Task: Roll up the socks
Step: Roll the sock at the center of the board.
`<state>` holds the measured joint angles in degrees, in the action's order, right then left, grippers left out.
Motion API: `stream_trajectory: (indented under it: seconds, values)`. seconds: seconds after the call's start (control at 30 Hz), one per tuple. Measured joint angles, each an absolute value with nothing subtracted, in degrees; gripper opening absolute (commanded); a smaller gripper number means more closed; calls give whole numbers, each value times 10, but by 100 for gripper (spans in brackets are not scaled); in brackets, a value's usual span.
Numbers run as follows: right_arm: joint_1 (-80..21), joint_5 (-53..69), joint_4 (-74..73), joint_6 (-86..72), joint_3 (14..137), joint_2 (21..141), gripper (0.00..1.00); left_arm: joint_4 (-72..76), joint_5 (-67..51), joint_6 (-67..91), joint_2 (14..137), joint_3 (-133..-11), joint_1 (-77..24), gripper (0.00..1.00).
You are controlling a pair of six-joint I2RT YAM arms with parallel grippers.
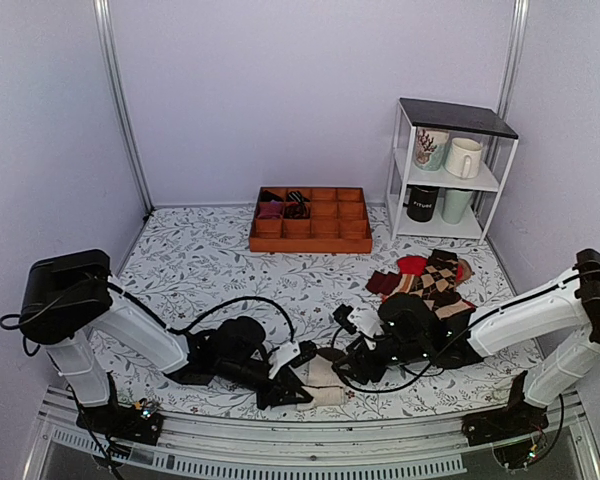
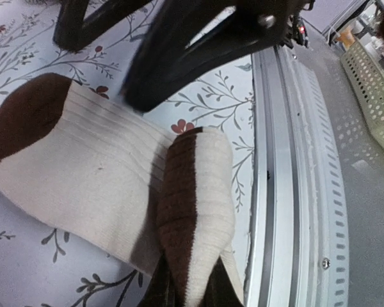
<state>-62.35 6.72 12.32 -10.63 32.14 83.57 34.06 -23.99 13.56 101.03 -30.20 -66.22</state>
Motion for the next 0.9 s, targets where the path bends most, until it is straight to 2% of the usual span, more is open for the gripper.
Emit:
stream_trajectory:
  seconds: [0.07,0.1,0.13,0.2,0.23,0.57,0.9]
  values:
    - [-616,64,111,-111,337,874,51,329,-242,133,1014,-313,-663,0]
    - [-614,63,106,-113,346,894,45,321,-242,131,1014,-317,-663,0]
    - [-613,63,103,-114,352,908,31,312,-241,128,1014,-321,-663,0]
    - [-613,64,100,-114,367,935,16,293,-237,118,1014,-333,-665,0]
    - [-612,65,99,-116,377,949,14,286,-234,114,1014,-337,-666,0]
    - [-607,74,113,-114,427,1009,12,190,-103,19,980,-371,-710,0]
    - [-588,67,125,-142,437,1024,12,160,10,-8,927,-341,-769,0]
